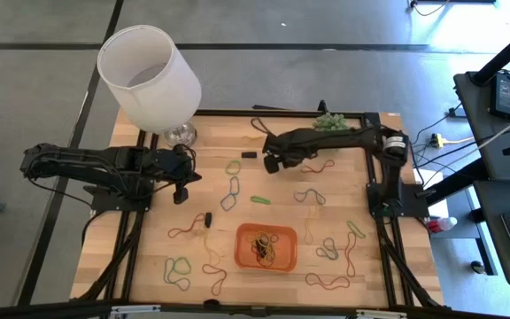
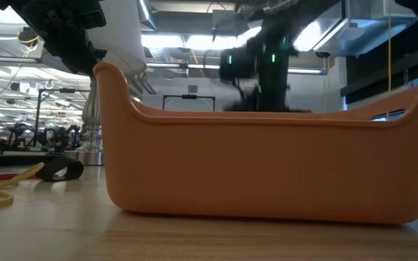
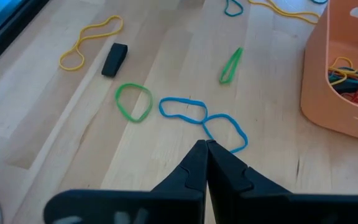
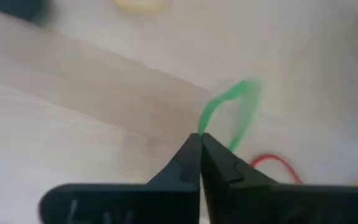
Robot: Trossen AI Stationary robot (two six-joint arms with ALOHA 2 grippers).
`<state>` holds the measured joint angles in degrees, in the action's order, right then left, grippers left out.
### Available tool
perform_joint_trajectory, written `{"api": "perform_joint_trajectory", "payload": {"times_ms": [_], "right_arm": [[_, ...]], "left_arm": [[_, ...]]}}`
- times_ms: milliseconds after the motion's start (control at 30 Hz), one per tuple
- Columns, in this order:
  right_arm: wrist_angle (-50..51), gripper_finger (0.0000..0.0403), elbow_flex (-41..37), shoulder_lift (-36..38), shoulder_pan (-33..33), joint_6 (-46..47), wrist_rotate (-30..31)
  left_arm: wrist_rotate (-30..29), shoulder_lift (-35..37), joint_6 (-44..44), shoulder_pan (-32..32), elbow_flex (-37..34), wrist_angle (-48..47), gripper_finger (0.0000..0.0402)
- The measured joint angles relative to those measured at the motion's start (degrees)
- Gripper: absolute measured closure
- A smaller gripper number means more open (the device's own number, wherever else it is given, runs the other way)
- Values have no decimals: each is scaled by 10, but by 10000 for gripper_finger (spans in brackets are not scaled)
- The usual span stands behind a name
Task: Pick and place rubber bands into bin
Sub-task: Put the green rubber band into the orange bin
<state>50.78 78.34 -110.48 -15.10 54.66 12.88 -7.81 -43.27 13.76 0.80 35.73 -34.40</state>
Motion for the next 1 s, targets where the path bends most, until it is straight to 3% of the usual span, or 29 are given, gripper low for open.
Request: {"api": "perform_joint_trajectory", "payload": {"times_ms": [133,467,700,1000], "right_arm": [[40,401,32,33,26,-15,45],[92,402,161,115,143,-95,58],[90,403,244,119,285,-113,70],[51,403,250,96,421,-48,72]], "left_arm": [[0,0,5,0,0,0,398],[-2,0,5,0,0,-1,399],[-1,0,5,0,0,0,399],[-1,0,5,0,0,-1,396]]}}
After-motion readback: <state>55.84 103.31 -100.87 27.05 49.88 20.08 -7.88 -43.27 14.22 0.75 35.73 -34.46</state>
